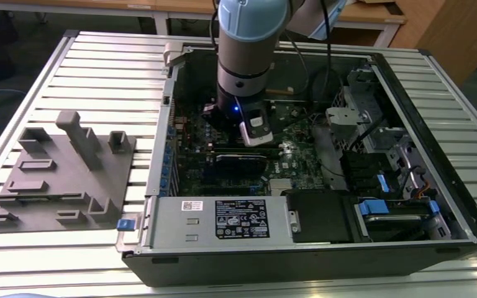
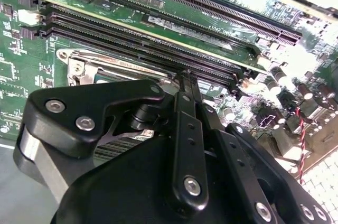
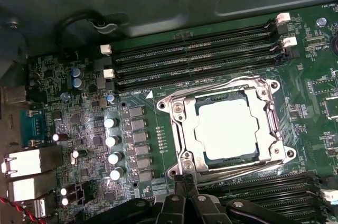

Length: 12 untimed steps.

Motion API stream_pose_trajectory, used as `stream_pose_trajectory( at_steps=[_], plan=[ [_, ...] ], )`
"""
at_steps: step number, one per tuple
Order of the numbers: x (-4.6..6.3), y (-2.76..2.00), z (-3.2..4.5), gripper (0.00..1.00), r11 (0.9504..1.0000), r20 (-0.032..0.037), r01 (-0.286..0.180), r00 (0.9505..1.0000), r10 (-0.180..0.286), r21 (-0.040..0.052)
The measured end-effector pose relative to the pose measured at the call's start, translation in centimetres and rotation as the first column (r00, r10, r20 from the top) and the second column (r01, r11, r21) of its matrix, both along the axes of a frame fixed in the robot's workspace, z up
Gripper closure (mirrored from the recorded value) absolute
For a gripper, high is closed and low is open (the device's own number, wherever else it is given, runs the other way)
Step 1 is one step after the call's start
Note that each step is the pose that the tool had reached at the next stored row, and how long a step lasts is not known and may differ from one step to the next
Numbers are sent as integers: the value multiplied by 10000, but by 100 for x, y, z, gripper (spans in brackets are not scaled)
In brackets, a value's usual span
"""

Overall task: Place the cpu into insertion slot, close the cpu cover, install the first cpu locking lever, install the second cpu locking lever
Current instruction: 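Install the second cpu locking lever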

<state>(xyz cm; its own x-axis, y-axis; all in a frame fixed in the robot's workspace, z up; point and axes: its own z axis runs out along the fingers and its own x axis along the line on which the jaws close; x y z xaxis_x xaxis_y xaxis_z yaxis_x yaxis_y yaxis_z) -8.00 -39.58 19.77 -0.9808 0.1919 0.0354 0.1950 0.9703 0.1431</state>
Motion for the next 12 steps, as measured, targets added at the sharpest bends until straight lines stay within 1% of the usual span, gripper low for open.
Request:
stream_pose_trajectory(
  at_steps=[1,2,5,8,12],
  plan=[
    [-2,0,-3,89,10000,1,3,10000,-3,35],
    [-2,5,-10,89,10000,12,5,10000,-5,99],
    [-6,2,-8,89,9999,4,14,10000,-14,170],
    [-14,1,-12,89,9998,4,15,10000,-15,180],
    [-60,1,-15,89,9998,4,15,10000,-15,182]
  ],
)
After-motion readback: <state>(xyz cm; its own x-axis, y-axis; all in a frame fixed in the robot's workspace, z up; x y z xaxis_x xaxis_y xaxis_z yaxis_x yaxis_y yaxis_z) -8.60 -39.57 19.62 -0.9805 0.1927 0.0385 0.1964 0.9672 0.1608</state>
